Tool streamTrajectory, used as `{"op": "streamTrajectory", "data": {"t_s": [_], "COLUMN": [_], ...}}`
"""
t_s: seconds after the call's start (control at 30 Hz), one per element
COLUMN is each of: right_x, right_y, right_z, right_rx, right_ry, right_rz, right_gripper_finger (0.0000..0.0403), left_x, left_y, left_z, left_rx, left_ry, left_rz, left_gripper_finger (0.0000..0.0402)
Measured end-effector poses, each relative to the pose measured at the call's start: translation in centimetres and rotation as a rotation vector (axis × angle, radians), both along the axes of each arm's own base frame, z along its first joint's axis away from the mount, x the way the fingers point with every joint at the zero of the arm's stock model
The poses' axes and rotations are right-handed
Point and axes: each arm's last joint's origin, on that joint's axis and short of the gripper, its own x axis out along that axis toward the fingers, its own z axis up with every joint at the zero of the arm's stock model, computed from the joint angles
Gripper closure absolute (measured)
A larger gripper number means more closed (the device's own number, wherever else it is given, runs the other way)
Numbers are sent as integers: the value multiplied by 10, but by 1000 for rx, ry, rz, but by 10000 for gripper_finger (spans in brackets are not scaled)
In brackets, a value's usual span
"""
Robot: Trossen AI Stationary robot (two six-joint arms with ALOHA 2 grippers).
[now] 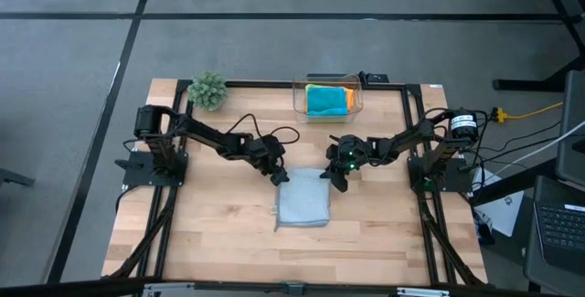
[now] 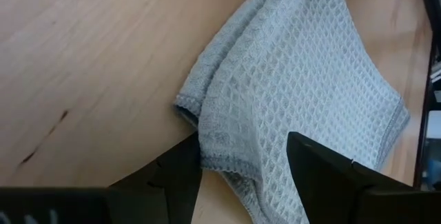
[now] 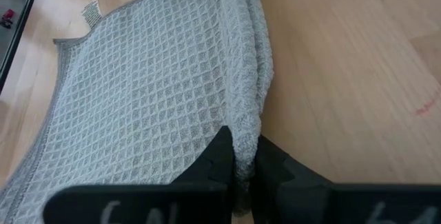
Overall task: Fold microfiber towels
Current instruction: Fold the gray microfiber cloth
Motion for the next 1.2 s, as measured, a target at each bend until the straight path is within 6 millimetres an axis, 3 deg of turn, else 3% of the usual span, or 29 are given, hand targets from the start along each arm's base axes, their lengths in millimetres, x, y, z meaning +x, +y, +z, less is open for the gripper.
{"op": "streamTrajectory", "data": {"t_s": [0.4,0.57,0.97,1.2], "right_x": [0,0,0,0], "right_y": [0,0,0,0], "right_z": [0,0,0,0], "right_rx": [0,-1,-1,-1], "right_ry": [0,0,0,0], "right_rz": [1,2,2,2], "right_gripper_finger": [379,379,379,379], "left_x": [0,0,0,0], "left_y": [-4,-3,-12,-11], "left_z": [-1,-1,-2,-2], "left_rx": [3,3,87,123], "left_ry": [-4,16,15,21], "left_rz": [-42,52,49,63], "left_gripper_finger": [195,195,196,246]}}
